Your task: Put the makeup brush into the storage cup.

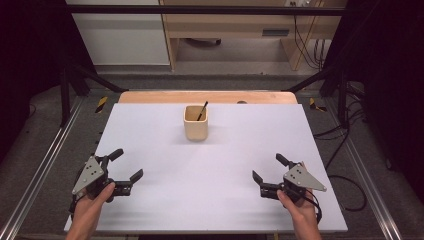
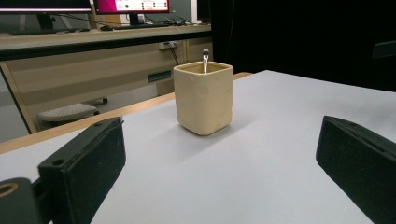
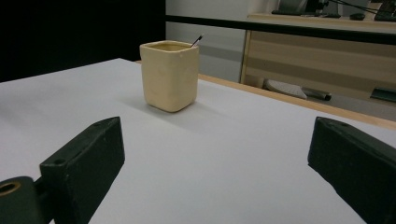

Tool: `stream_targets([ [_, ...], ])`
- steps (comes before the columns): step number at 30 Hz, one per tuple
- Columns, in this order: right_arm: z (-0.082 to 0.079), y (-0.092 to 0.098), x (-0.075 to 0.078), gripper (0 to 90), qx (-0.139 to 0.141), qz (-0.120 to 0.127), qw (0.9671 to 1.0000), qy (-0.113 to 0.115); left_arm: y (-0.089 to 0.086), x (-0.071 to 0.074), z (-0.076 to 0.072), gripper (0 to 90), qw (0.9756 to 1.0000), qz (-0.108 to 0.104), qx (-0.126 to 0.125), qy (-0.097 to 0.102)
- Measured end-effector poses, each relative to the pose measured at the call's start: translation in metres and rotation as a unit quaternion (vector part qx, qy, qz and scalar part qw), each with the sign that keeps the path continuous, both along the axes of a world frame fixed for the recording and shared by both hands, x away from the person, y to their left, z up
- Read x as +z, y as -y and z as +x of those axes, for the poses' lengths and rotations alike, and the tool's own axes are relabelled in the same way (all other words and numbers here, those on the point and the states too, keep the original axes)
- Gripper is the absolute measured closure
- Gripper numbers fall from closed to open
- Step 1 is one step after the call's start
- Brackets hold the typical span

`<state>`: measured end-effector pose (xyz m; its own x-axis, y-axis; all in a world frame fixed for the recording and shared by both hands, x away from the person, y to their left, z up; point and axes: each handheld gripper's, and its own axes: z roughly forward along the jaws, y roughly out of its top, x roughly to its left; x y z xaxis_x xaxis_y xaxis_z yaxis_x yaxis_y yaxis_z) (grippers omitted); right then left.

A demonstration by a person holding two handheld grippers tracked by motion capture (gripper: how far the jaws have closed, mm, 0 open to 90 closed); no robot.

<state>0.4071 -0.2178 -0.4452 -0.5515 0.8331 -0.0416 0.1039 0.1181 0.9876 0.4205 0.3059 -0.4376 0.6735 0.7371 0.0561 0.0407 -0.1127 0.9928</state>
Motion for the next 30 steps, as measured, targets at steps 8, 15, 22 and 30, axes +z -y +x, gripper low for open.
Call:
stream_targets([
  [8, 0.001, 0.011, -0.002, 4.3, -0.003, 0.008, 1.0000, 0.004, -0.003, -0.004, -0.004, 1.1, 1.0000, 0.001, 0.000, 0.007],
  [15, 0.001, 0.023, -0.002, 4.5, -0.025, 0.010, 0.9996, 0.007, -0.008, -0.003, -0.009, 1.0, 0.9997, -0.001, 0.002, 0.023],
  [22, 0.000, 0.036, -0.003, 4.5, -0.038, 0.015, 0.9991, 0.009, -0.012, -0.004, -0.011, 1.0, 0.9996, -0.001, 0.003, 0.027],
  [30, -0.001, 0.046, -0.008, 4.3, -0.040, 0.013, 0.9991, 0.012, -0.012, -0.011, -0.012, 0.9, 0.9995, 0.009, -0.001, 0.031],
])
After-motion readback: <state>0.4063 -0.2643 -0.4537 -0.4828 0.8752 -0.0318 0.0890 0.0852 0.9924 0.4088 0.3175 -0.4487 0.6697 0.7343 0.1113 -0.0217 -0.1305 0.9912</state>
